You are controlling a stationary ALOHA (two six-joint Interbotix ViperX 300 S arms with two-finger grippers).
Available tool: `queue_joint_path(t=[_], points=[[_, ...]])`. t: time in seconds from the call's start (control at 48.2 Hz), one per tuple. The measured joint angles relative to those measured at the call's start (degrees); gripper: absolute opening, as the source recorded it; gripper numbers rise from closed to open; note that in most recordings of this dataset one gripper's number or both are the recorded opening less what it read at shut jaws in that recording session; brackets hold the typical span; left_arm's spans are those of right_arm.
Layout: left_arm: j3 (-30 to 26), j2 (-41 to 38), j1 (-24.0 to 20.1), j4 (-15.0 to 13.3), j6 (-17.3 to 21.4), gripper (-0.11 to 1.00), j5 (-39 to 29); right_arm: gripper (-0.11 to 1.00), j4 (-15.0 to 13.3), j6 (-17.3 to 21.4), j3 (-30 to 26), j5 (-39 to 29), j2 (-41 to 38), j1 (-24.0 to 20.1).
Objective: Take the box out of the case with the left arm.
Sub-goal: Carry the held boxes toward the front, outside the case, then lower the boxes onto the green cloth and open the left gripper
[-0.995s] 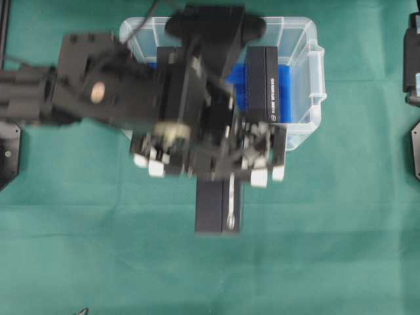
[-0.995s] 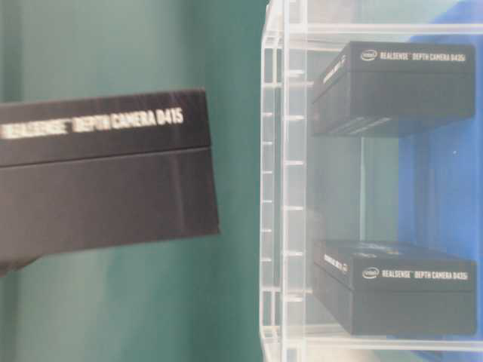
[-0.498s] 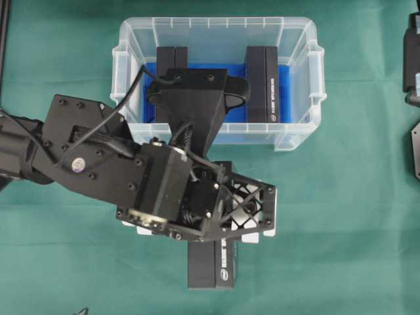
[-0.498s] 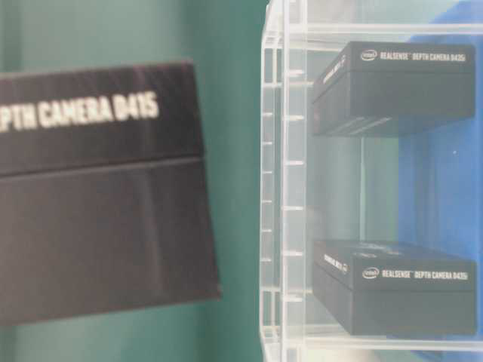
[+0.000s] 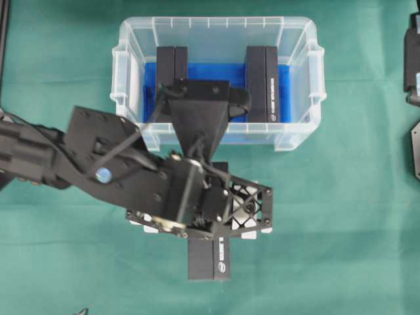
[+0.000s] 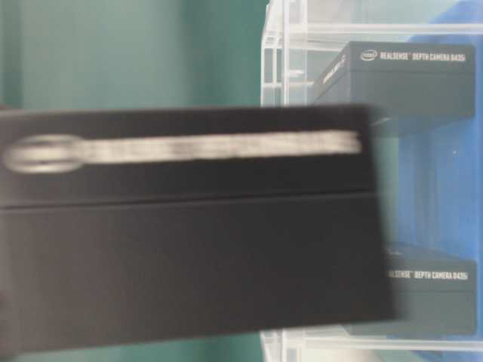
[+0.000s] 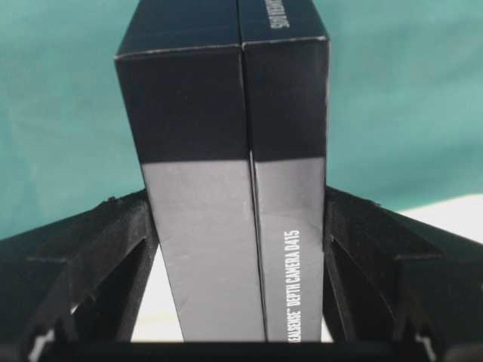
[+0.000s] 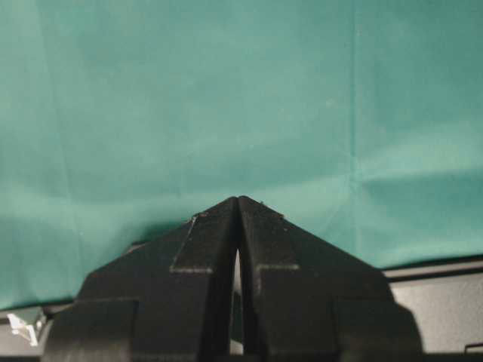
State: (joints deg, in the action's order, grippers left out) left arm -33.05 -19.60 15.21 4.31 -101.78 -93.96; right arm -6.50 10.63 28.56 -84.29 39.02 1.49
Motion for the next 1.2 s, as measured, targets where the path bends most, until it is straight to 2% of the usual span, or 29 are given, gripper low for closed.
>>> queue_joint_path(t=[0.228, 0.353, 0.581, 0.85, 1.078, 1.203], points=[[12.57, 2.55, 0.0, 0.97, -0.18, 0.63, 7.73, 0.02, 0.09, 0.09, -0.09, -0.09, 0.0, 0.0], [19.69, 4.04, 0.0, 0.97, -0.7, 0.63, 14.33, 0.02, 0.0, 0.0, 0.0, -0.09, 0.0, 0.0], [28.74, 4.04, 0.0, 0.97, -1.05, 0.63, 26.46, 0.02, 0.09, 0.0, 0.0, -0.09, 0.09, 0.0], [33.93, 1.67, -0.09, 0.88, -0.79, 0.63, 33.84, 0.02, 0.0, 0.0, 0.0, -0.09, 0.09, 0.0], [35.16, 1.67, -0.62, 0.79, -0.53, 0.63, 35.16, 0.02, 0.09, 0.09, -0.09, -0.09, 0.18, 0.0], [35.16, 1.67, -0.79, 0.7, 1.14, 0.63, 36.12, 0.02, 0.09, 0.09, 0.0, -0.09, 0.09, 0.0]])
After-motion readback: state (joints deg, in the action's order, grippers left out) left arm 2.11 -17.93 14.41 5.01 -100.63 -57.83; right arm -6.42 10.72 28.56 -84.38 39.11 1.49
